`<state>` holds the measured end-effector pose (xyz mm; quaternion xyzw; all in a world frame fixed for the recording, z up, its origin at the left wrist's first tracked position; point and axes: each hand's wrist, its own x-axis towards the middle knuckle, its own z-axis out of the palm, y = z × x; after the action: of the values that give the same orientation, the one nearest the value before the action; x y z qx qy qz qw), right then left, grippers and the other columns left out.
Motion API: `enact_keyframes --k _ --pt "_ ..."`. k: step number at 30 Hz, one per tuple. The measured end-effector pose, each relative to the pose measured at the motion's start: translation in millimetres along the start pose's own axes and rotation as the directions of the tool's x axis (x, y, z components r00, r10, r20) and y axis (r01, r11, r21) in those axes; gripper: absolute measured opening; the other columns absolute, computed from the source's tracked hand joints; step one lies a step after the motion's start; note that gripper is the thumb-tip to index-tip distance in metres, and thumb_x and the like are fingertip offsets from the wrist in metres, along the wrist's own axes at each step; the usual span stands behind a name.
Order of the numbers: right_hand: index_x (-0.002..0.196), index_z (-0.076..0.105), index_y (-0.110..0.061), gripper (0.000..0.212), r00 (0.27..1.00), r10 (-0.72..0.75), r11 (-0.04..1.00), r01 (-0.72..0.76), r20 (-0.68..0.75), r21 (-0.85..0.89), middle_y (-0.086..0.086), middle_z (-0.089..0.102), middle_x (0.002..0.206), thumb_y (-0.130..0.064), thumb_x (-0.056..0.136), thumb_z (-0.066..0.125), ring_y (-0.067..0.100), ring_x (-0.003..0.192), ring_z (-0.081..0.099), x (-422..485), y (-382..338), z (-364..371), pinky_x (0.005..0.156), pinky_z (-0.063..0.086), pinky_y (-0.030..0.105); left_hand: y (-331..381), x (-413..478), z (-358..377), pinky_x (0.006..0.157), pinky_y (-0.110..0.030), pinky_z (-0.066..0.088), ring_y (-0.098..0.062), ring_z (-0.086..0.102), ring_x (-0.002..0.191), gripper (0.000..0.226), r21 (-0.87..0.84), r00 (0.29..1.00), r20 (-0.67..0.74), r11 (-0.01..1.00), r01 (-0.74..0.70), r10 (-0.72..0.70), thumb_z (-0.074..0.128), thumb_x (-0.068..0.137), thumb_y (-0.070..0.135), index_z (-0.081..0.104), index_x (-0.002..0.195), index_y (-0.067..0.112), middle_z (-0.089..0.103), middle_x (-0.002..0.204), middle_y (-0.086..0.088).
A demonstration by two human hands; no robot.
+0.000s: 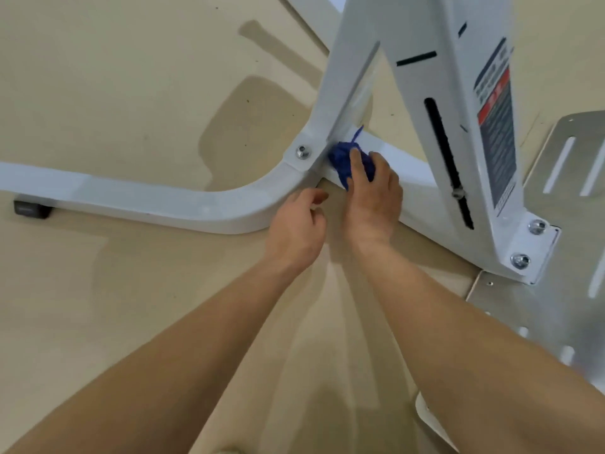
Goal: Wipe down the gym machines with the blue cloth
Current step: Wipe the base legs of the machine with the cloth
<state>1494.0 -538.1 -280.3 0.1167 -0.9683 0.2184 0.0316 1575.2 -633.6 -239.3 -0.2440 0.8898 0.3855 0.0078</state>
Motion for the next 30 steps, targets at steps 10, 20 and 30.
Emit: enact_keyframes --k 10,20,30 --pt "0.144 0.045 -0.011 0.049 0.986 -0.137 0.98 0.121 -0.098 -0.155 0.018 0.048 0.143 -0.034 0.101 0.044 0.036 0.135 0.044 10.4 42.0 21.9 0.114 0.034 0.046 -14.2 5.2 26.2 0.081 -0.018 0.041 -0.004 0.058 0.088 0.03 0.046 0.999 0.009 0.998 -0.052 0.052 0.049 0.091 0.014 0.065 0.114 0.025 0.063 0.114 0.011" --pt "0.149 0.038 -0.023 0.047 0.988 -0.098 0.994 0.093 0.116 0.049 0.004 0.041 0.15 -0.032 0.104 0.043 0.027 0.133 0.044 12.8 19.9 -4.3 0.102 0.042 0.04 -18.6 -17.3 0.4 0.086 -0.026 0.048 -0.003 0.057 0.089 0.027 0.068 0.988 -0.047 0.987 -0.143 0.147 0.048 0.092 0.014 0.065 0.11 0.023 0.062 0.112 0.01" --pt "0.158 0.016 -0.023 0.052 0.972 0.194 0.569 -0.224 0.136 0.791 0.0 0.017 0.164 -0.028 0.108 0.029 0.011 0.148 0.018 -28.8 -78.9 10.9 0.109 0.013 0.011 -40.2 -10.8 -68.1 0.073 -0.028 0.042 -0.02 0.051 0.107 0.024 0.46 0.907 -0.267 0.871 -0.176 0.324 0.054 0.089 0.016 0.064 0.111 0.019 0.061 0.113 0.004"
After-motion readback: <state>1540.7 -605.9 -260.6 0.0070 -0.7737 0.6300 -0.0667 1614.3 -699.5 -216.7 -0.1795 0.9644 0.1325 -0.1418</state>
